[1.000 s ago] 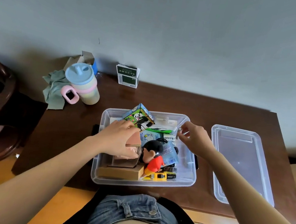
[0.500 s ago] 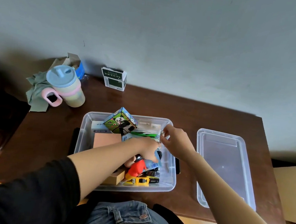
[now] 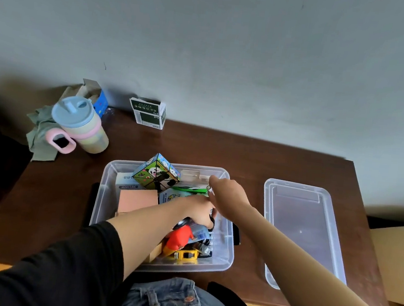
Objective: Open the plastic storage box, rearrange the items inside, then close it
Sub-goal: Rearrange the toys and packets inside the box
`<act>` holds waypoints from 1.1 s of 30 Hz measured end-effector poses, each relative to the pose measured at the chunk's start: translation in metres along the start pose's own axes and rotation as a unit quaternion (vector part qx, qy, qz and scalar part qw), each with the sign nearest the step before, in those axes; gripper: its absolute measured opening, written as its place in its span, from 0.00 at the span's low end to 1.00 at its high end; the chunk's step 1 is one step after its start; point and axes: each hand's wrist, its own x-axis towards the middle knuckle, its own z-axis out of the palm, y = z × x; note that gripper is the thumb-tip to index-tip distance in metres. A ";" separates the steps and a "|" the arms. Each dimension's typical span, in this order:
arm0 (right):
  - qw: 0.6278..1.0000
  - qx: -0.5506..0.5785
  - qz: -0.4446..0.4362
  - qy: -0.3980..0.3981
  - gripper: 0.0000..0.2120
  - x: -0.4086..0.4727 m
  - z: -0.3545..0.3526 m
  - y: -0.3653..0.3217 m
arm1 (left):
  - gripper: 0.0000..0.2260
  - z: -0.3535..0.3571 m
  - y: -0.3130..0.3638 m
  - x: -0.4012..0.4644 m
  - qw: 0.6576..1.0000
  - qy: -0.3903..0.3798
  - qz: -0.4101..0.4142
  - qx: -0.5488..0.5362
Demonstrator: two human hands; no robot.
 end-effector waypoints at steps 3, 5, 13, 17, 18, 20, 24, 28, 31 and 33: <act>1.000 -0.005 0.007 -0.007 0.07 0.001 0.000 0.001 | 0.15 -0.002 0.002 -0.011 0.999 0.015 0.012 0.050; 1.000 0.007 0.006 -0.009 0.07 0.003 -0.001 0.002 | 0.18 -0.010 -0.005 -0.024 0.998 0.030 0.023 0.048; 0.994 -0.082 -0.047 -0.057 0.08 0.011 -0.001 -0.002 | 0.13 -0.029 -0.060 -0.074 0.992 0.123 -0.039 -0.018; 0.954 -0.220 -0.153 -0.134 0.08 0.009 0.015 -0.017 | 0.18 -0.026 -0.062 -0.075 0.988 0.144 -0.044 -0.030; 0.944 -0.241 -0.167 -0.151 0.07 0.009 0.021 -0.022 | 0.18 -0.025 -0.064 -0.074 0.987 0.150 -0.045 -0.036; 0.927 -0.275 -0.180 -0.181 0.08 0.010 0.033 -0.030 | 0.17 -0.023 -0.066 -0.074 0.986 0.154 -0.042 -0.052; 0.925 -0.282 -0.163 -0.194 0.09 0.012 0.051 -0.032 | 0.16 -0.021 -0.068 -0.078 0.985 0.150 -0.026 -0.077; 0.939 -0.264 -0.135 -0.176 0.08 0.011 0.060 -0.030 | 0.17 -0.019 -0.068 -0.077 0.983 0.165 -0.021 -0.075; 0.941 -0.260 -0.119 -0.181 0.09 0.011 0.063 -0.031 | 0.16 -0.019 -0.069 -0.077 0.983 0.168 -0.013 -0.077; 0.942 -0.258 -0.106 -0.184 0.10 0.011 0.063 -0.032 | 0.16 -0.018 -0.070 -0.077 0.983 0.163 -0.009 -0.080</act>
